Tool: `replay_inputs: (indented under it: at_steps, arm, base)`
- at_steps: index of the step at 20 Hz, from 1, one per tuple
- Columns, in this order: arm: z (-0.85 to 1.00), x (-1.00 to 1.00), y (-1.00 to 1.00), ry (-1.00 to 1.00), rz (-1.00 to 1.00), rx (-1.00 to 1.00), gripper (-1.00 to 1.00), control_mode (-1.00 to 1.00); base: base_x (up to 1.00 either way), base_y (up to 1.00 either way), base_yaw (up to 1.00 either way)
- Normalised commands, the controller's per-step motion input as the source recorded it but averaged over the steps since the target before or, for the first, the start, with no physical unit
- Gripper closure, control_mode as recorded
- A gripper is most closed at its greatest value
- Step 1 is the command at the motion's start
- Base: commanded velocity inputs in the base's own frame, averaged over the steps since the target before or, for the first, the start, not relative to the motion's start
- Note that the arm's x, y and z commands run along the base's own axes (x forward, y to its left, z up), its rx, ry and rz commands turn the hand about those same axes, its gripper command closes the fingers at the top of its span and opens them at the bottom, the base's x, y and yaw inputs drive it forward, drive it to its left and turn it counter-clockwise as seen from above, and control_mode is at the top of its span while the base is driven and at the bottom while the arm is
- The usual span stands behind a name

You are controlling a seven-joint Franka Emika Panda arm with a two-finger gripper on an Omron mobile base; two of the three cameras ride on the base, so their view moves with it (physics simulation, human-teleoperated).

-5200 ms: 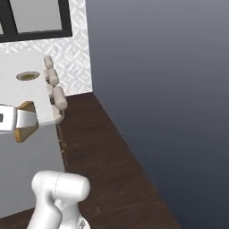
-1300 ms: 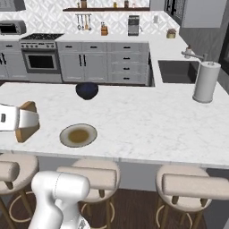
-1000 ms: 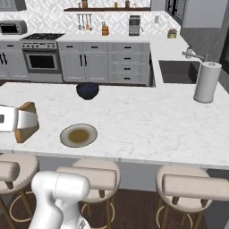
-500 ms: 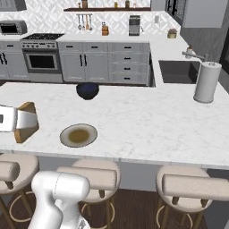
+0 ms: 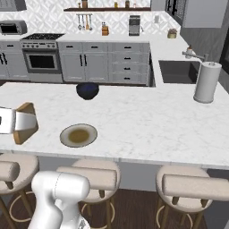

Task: Start the toaster. Once the lever pops up, take the bread to the plate on the dining counter.

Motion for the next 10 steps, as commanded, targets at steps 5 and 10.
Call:
replay_inputs:
  at_steps: [5, 10]
  arm:
    - [-0.22, 0.40, -0.40, 0.16, 0.07, 0.11, 1.00, -1.00]
    - [-0.13, 0.74, -0.47, 0.29, 0.25, 0.26, 1.00, -1.00]
  base:
    - [0.00, 0.00, 0.00]
    - [0.00, 0.00, 0.00]
